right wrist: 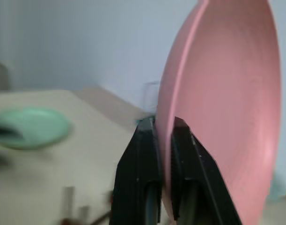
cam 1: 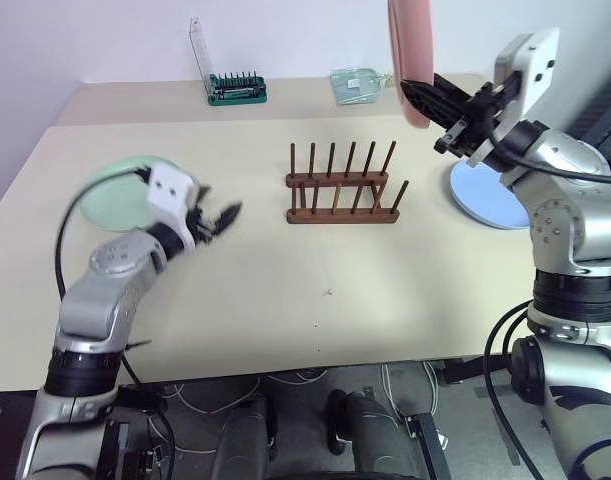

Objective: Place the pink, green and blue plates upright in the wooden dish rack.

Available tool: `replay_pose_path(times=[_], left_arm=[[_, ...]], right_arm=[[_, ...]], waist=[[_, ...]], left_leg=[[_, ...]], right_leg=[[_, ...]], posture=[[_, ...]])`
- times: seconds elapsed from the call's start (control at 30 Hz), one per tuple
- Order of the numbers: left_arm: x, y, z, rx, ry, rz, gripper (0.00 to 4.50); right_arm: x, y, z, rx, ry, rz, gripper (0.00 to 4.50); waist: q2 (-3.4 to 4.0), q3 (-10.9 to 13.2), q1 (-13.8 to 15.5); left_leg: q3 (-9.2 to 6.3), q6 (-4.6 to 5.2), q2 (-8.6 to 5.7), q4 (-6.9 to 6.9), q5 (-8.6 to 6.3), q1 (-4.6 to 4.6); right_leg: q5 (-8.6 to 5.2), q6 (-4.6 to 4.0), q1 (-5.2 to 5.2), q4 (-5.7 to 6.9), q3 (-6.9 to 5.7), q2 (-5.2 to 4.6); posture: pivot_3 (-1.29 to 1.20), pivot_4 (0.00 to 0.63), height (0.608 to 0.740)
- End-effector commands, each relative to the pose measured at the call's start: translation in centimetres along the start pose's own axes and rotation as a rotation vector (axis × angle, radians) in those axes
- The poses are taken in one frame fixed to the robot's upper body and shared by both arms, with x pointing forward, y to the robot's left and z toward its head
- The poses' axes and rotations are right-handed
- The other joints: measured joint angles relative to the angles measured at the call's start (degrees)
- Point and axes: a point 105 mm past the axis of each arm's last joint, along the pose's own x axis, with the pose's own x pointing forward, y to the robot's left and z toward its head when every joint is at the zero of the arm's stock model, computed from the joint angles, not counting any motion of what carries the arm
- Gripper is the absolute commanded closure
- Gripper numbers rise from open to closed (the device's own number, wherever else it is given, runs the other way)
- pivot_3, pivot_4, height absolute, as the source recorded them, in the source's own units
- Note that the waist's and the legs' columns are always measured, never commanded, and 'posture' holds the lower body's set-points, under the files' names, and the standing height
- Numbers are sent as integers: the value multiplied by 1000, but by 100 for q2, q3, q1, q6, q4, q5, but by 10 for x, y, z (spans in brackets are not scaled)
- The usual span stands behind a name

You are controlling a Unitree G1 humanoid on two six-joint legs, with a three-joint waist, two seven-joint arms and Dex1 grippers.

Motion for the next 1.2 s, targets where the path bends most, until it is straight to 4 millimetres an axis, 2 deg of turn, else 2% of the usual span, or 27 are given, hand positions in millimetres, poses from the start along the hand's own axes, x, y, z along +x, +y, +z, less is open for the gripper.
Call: replay_pose_path(times=[0.03,0.2,0.37,0.7,0.83,0.97,1.03,1.2], left_arm=[[-6,-21,14,21,-53,-133,1105],[-7,-29,9,1,-39,-168,1105],[-10,-38,1,-9,-19,-184,1105],[-11,-53,4,-14,-40,-254,1105],[-9,-55,3,-1,-31,-262,1050],[-7,-55,2,2,-31,-265,1050],[-6,-54,2,7,-30,-262,1050],[-5,-47,5,6,-53,-214,1050]], right_arm=[[-6,-2,3,108,3,37,4500],[-8,-9,-9,217,37,32,4500],[-5,-26,-25,285,67,-26,4500],[-7,-48,-30,514,25,-86,4500],[-6,-48,-28,552,4,-76,3054],[-5,-47,-25,522,-2,-79,946],[-5,-51,-22,448,-12,-109,23],[-8,-68,-11,236,-11,-210,23]], waist=[[6,4,23],[7,4,39],[8,4,28],[10,5,40],[12,6,34],[13,6,33],[13,6,33],[14,7,35]], left_leg=[[0,0,1,0,0,0],[-3,2,-3,2,1,-8],[2,6,-9,2,0,-9],[2,6,-9,2,0,-13],[2,6,-9,2,0,-13],[2,6,-9,2,0,-13],[2,6,-9,2,0,-13],[2,6,-9,2,0,-13]], right_leg=[[0,-2,0,-1,0,-1],[2,-4,-1,-7,0,-3],[6,1,-2,-7,1,-1],[14,15,-4,-7,0,3],[15,17,-5,-6,0,3],[15,18,-6,-5,0,3],[15,18,-6,-5,0,3],[4,36,-6,-5,0,3]], posture=[[0,150,730],[0,150,730],[0,150,730],[0,150,730],[0,150,730],[0,150,730],[0,150,730],[0,150,730]])
